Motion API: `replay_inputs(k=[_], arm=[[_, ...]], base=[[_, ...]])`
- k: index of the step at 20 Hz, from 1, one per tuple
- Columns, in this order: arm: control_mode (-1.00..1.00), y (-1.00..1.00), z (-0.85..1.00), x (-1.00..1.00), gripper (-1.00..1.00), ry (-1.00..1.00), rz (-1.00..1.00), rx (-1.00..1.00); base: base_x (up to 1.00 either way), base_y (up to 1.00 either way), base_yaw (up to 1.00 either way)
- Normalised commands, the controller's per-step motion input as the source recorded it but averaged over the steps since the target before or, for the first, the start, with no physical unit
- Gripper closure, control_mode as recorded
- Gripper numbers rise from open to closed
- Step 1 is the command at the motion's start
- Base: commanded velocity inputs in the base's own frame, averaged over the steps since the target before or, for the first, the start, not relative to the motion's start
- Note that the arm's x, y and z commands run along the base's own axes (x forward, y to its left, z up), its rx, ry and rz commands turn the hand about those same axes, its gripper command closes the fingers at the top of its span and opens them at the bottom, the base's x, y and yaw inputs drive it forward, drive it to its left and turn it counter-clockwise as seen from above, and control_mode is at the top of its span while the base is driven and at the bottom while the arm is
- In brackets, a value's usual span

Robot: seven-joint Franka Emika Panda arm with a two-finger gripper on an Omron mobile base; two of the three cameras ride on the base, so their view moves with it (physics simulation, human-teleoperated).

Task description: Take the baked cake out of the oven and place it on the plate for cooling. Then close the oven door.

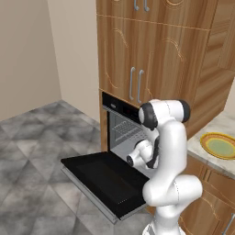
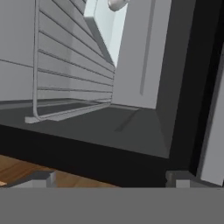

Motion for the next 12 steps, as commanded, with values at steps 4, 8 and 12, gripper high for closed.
replay_inputs(k=[4, 8, 12], arm=[[-1.0, -0.12, -0.21, 0.06, -1.0, 0.0, 0.0, 0.0], [-1.0, -0.05, -0.23, 0.08, -1.0, 0.0, 0.0, 0.0], [-1.0, 0.0, -0.24, 0.07, -1.0, 0.0, 0.0, 0.0]], base=[[0.0, 0.0, 0.0], [0.0, 0.0, 0.0], [0.0, 0.0, 0.0]])
